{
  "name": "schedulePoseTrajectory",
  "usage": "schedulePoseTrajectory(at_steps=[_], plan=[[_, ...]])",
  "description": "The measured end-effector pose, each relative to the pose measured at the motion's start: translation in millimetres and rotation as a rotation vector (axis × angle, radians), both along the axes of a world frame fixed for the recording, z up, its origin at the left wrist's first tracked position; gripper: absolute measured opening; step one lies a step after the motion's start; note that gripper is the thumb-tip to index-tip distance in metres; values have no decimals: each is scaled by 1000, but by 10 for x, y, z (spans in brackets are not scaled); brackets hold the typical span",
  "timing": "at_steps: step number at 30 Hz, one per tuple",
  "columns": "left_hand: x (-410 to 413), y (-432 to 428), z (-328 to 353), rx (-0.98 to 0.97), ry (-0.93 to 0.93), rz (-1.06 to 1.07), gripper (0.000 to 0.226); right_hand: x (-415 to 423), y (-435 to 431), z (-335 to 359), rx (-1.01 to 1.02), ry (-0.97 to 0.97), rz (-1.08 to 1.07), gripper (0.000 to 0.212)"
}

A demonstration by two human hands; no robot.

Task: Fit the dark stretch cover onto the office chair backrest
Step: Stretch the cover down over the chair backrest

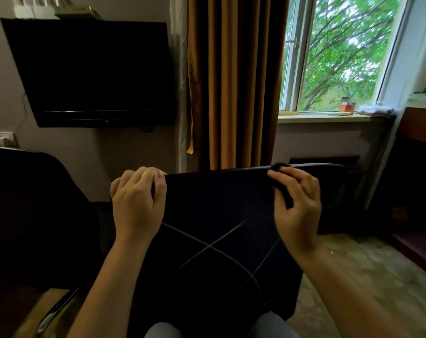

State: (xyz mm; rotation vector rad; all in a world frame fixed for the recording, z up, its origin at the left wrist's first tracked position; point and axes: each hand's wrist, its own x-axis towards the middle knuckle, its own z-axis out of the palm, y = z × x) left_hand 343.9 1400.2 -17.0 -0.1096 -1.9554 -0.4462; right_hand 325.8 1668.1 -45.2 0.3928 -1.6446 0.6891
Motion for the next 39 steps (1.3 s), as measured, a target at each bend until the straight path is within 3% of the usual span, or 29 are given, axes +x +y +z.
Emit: schedulePoseTrajectory(at_steps=[7,9,11,15,20,27,31,35,39], plan=[[54,-24,46,-56,-63,-57,38,-40,157,-377,523,-146,111,29],[71,-57,92,-77,-74,-125,30,-66,319,-436,458,-197,127,29],[98,-107,148,-43,-81,-195,26,-44,434,-364,264,-223,122,31],[113,-280,182,2,-78,-119,18,35,422,-26,5,-144,44,42],[121,-464,86,270,-193,-163,23,105,-71,139,109,-53,123,26],[172,-455,-103,368,-211,-283,29,-10,-150,-435,407,-173,178,22],[186,-397,-139,345,-183,-302,38,6,57,-469,247,-210,124,24],[214,-274,-163,325,-140,-297,41,88,22,-68,7,-71,41,18],[205,-199,-173,350,-146,-296,38,165,-331,125,80,-20,153,24]])
